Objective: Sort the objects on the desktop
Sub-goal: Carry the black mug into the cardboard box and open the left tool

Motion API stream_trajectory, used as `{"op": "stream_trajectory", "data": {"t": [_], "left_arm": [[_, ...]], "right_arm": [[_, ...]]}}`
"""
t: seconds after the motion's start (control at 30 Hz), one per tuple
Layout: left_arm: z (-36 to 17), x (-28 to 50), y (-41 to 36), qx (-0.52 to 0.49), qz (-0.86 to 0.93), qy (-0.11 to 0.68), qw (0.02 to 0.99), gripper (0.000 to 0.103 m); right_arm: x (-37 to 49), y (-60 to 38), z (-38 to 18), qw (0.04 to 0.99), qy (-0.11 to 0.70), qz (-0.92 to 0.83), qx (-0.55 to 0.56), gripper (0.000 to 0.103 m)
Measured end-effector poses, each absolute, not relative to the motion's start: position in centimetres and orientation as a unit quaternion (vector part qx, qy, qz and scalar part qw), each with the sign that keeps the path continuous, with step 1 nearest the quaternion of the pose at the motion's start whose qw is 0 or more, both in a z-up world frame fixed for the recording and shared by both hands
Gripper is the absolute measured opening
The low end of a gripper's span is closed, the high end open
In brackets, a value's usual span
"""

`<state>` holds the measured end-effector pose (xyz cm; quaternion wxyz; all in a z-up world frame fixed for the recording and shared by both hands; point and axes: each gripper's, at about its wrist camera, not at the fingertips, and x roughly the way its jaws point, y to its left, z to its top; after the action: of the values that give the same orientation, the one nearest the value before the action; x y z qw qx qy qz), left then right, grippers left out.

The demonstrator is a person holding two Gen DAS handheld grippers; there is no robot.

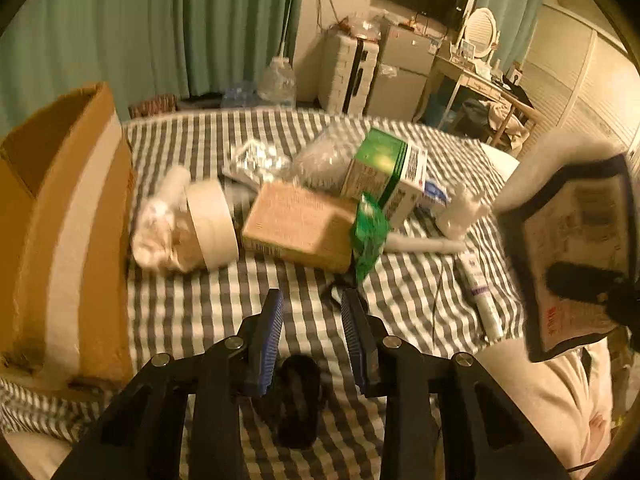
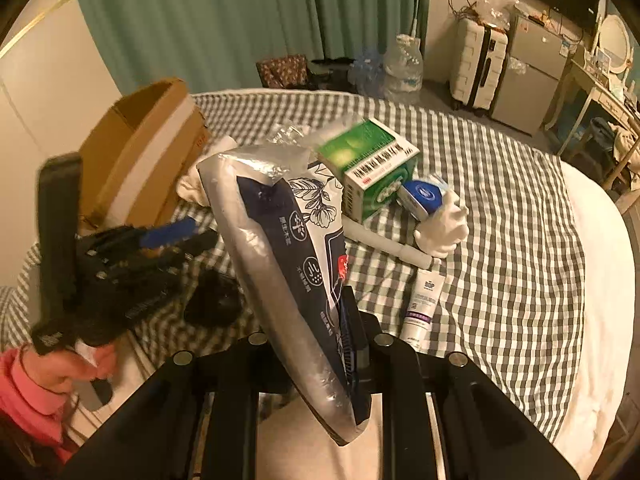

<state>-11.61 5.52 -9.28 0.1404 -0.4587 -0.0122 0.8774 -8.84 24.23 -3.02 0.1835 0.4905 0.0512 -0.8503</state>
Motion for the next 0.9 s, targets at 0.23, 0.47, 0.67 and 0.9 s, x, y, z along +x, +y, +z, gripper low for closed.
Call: {"op": "stream_trajectory", "data": {"t": [0.23,0.47,0.67,0.9], "left_arm": [[-11.2,-9.8,3.7,-0.5,0.856,-0.049,0.121,0.083],[-15.5,-9.8,4.9,-0.554,0.825,-0.016,0.109,0.09],[-17.3,-10.0,5.0,-0.571,0.816,0.002,0.094,0.061],[-12.3,-8.4,4.7,-0.508,0.856,0.007,0.094,0.061]], "right_arm": [[-7.1,24.0,-2.8,0.183,0.049,-0.849,0.493,0.019],[-7.3,25.2,-3.7,0.176,0.026,-0.845,0.503,0.019],[-7.5,25.5,-4.4,0.179,0.026,-0.84,0.511,0.019],[-7.4,25.5,-3.9,0.17,0.019,-0.843,0.51,0.019]]}}
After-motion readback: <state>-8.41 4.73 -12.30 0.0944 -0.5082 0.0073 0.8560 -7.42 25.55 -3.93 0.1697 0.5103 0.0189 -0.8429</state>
